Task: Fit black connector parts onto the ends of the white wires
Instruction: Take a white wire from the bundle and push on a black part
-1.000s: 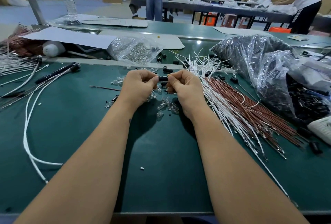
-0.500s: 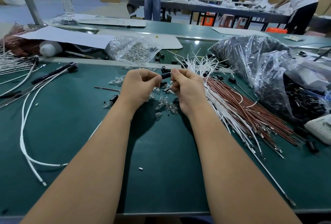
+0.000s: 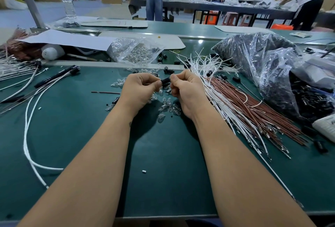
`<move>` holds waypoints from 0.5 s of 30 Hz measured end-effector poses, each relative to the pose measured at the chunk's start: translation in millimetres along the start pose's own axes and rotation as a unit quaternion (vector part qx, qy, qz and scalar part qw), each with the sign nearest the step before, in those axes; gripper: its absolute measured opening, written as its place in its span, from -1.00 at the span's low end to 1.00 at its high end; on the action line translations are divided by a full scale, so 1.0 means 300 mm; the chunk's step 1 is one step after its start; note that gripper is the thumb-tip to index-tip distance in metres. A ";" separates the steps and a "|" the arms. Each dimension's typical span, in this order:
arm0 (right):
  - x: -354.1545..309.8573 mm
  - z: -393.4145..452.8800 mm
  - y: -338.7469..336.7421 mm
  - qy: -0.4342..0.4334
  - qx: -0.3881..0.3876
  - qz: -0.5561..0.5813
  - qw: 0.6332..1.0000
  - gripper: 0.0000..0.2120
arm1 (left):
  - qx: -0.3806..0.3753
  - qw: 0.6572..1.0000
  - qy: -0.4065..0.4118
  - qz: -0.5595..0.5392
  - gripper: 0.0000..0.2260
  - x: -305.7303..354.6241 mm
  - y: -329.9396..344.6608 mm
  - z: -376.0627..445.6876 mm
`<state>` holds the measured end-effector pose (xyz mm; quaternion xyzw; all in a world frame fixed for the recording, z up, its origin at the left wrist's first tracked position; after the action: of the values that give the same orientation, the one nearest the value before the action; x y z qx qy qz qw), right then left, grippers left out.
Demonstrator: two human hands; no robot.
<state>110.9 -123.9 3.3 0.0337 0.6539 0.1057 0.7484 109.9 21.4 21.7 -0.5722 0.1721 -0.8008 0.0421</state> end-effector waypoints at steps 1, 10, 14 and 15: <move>-0.001 0.000 0.000 0.003 0.001 -0.007 1.000 -0.74 | -0.001 1.000 0.000 -0.003 -0.93 -0.002 0.000 0.001; -0.027 -0.005 -0.016 -0.009 0.044 -0.072 0.996 -0.80 | 0.016 1.000 0.010 -0.010 -0.95 0.015 -0.001 0.001; -0.041 -0.010 -0.025 -0.012 0.063 -0.100 0.993 -0.84 | 0.017 1.000 0.015 -0.011 -0.94 0.017 0.003 -0.002; -0.042 -0.011 -0.026 -0.012 0.065 -0.100 0.993 -0.84 | 0.016 1.000 0.014 -0.014 -0.93 0.014 0.003 0.000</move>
<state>107.1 -134.3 13.5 0.0180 0.6501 -0.0125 0.7595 108.3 19.6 25.2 -0.5621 0.1516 -0.8122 0.0379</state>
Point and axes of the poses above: each hand's wrist, its own z-axis towards the middle knuckle, its own y-axis out of the palm, x = y × z, the point moved 10 cm from there along z, towards the middle knuckle, and after that the axes turned 12 degrees about -x, right-handed, at the moved point
